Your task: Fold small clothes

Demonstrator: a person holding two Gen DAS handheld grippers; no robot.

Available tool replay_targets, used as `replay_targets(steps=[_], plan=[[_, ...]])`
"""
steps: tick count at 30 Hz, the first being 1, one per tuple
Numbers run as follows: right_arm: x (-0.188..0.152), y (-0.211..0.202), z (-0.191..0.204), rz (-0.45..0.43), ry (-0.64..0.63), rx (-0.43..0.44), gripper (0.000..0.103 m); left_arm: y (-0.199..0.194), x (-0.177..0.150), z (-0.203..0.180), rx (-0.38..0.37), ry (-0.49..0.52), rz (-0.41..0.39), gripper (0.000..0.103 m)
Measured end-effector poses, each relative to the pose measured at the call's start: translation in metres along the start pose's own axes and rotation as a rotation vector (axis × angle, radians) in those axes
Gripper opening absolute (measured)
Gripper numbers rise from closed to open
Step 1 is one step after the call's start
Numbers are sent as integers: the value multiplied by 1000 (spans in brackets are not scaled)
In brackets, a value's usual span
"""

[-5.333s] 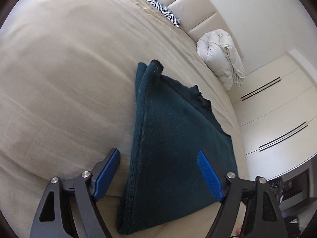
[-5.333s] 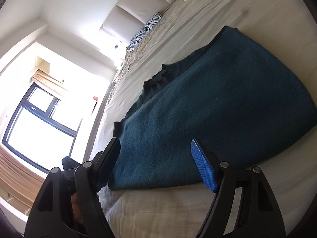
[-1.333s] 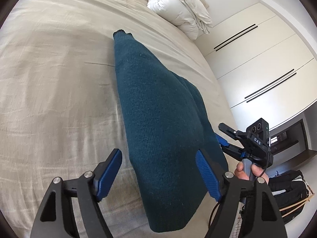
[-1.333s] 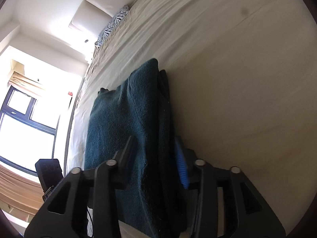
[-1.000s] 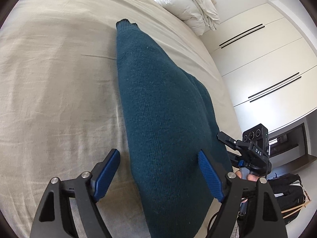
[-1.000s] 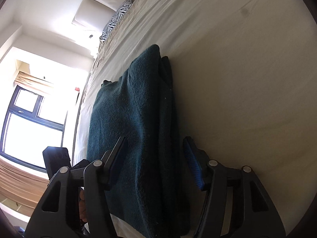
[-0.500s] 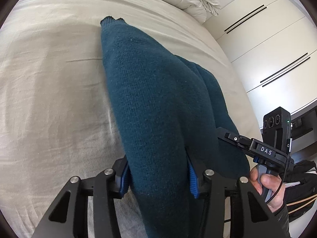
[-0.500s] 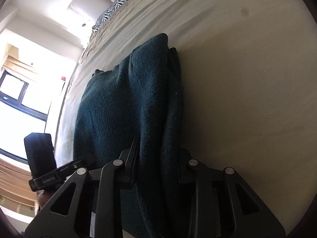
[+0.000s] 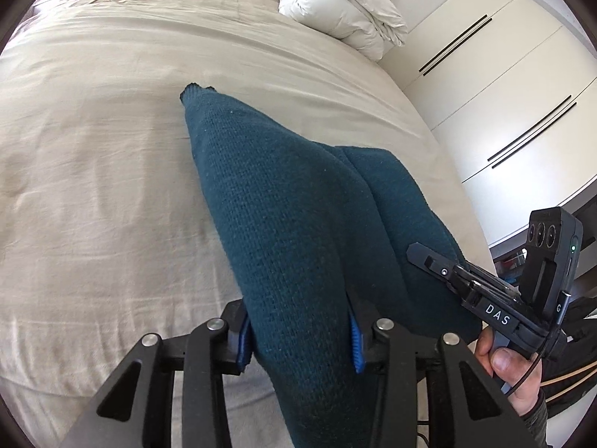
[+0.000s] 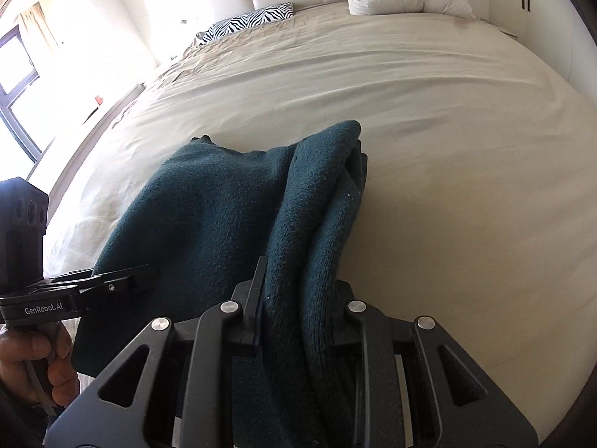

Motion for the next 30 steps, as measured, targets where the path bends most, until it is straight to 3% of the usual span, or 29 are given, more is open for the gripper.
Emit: replay_targets(steps=[10,17,24,27,30], plan=[[-66,-58,104,-50,-64,88,21,-88,-64,27,17,-2,-67,42],[-122,-77,149,-52,-58,168,21,-123,-107,56,31,-34,-85,42],[-164,-52,153,40,9,222,21,-107,-142,93,48,-99,-39,42],[-181,-38,140,76,45,220,21,-95,-147,105,44,-145,-26,48],[-193,-24,118,119,137,275,24,-90,-148,107,37,-154,-20,55]])
Point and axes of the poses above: each gripper's, at about its wrist camera, not at the fingertips, and y roughly the way its jaws point, z to its left, x to its top, the point moved 2 cm from there along y, roughly the way its jaws point, and after that the axes turned 3 degrees about z, right-handed, at the moved point
